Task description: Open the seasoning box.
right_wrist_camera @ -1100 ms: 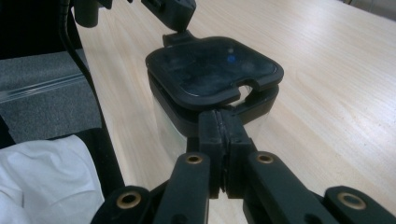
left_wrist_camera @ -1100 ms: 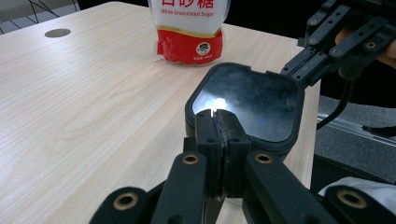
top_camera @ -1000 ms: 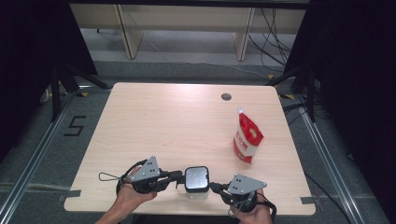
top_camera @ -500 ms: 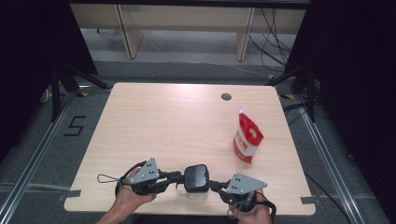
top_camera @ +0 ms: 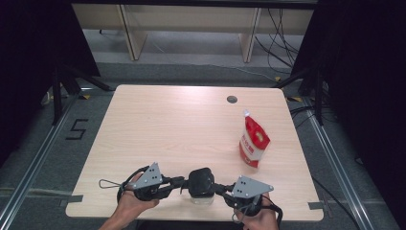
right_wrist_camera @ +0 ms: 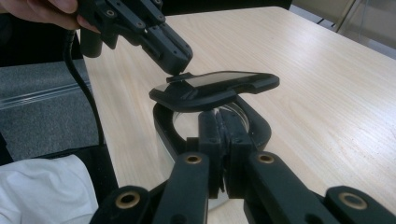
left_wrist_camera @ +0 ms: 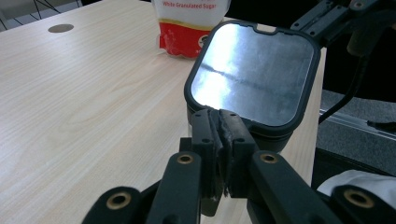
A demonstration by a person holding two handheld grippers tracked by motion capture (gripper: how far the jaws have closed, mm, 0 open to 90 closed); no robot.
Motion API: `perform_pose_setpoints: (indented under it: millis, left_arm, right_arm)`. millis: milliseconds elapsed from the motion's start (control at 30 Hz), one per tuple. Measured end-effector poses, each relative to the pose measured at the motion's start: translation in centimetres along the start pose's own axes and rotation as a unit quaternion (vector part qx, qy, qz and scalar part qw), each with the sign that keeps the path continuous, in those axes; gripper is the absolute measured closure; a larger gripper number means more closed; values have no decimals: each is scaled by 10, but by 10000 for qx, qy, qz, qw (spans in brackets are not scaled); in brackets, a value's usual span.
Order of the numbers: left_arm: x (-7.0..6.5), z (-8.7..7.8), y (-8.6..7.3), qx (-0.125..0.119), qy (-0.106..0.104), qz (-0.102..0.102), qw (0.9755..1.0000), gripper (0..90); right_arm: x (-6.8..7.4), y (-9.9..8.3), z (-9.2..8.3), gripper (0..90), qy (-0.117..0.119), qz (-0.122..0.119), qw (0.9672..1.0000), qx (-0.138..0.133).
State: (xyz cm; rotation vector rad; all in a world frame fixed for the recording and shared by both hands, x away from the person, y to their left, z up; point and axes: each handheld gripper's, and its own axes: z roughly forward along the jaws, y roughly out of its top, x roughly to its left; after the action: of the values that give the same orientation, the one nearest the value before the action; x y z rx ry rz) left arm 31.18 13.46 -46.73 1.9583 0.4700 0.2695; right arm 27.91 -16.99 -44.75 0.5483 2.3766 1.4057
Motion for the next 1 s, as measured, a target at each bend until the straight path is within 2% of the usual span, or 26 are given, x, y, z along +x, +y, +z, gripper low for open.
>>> perform_pose_setpoints:
  millis: [133, 167, 267, 333, 567, 633, 667, 733, 867, 1000]
  left_arm:
    - [-2, 1, -2, -26, 54, -265, 9996, 848]
    - [-1, 1, -2, -8, 48, -172, 9998, 850]
    - [0, 2, -3, -23, 15, -174, 9998, 850]
    - [-1, 2, -3, -21, 36, -174, 9998, 850]
    - [-1, 2, -3, -11, 33, -166, 9999, 849]
    - [0, 2, -4, -5, 28, -164, 9999, 849]
    - [0, 2, -4, -2, 28, -160, 9999, 848]
    - [-1, 2, -4, -4, 30, -173, 9998, 847]
    - [-2, 2, -4, 12, 57, -266, 9996, 847]
    - [-2, 2, -5, 37, 57, -217, 9997, 849]
  right_arm:
    - [0, 2, 1, 890, -38, -24, 10000, -32]
    - [0, 3, 0, 889, -29, -37, 10000, 30]
    - [2, 5, 0, 889, -57, 9, 10000, 13]
    - [0, 7, 1, 889, -35, -91, 10000, -17]
    - [2, 14, 4, 890, -74, -132, 9998, -96]
    - [1, 17, 4, 890, -69, -258, 9996, -77]
    - [4, 18, 5, 890, -91, -100, 9999, -91]
    - [3, 21, 6, 890, -74, -235, 9997, -52]
    - [5, 24, 8, 890, -102, -299, 9995, -73]
    - [7, 28, 9, 890, -108, -380, 9992, -60]
